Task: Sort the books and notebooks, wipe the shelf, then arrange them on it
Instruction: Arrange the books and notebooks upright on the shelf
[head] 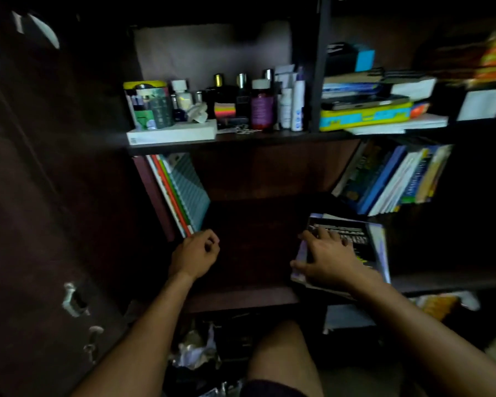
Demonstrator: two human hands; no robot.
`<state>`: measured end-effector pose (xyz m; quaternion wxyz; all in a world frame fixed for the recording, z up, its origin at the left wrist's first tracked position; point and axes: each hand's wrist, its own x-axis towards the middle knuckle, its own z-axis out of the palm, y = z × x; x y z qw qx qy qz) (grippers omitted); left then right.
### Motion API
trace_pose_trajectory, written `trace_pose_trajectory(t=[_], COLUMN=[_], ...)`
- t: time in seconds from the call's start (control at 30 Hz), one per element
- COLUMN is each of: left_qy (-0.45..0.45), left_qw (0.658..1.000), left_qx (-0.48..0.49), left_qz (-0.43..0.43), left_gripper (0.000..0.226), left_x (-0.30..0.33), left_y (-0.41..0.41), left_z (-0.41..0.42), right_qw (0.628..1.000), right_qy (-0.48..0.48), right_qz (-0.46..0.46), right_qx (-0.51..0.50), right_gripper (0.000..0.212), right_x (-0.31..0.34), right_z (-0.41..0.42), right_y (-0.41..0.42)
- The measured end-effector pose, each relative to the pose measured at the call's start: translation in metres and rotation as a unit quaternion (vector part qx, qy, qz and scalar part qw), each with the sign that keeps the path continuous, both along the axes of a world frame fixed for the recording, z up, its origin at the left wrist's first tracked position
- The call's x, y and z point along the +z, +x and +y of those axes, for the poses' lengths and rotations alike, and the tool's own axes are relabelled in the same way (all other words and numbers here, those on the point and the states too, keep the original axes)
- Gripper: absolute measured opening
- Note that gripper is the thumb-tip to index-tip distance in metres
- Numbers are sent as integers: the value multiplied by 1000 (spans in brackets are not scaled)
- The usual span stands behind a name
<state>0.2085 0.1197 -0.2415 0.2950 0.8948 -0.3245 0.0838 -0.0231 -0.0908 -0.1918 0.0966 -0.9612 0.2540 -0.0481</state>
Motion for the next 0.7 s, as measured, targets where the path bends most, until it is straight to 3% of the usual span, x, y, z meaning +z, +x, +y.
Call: trace_pose_trajectory(t=[0.1, 0.33, 0.5, 0.6, 0.7], left_qy=[37, 98, 105, 2, -35], left_qw=[999, 993, 986, 989, 978], left_qx=[-20, -41, -83, -145, -187], left_qz=[-23, -61, -97, -26, 83], left_gripper=[6, 22, 27, 26, 28], left_x=[-1, 1, 3, 10, 25], left_y=[-1, -7, -20, -53, -106], left_z=[-1, -7, -9, -34, -87], right_qw=[1000, 998, 972, 952, 951], right_qy=[9, 17, 50, 138, 196], right_qz=[3, 29, 3, -3, -61], right_qx=[-23, -45, -228, -272, -230], right_gripper=[66, 86, 112, 107, 78], right_x=[-10, -2, 5, -1, -1], right_z=[-27, -49, -68, -87, -84], right_y=[-30, -43, -79, -97, -81])
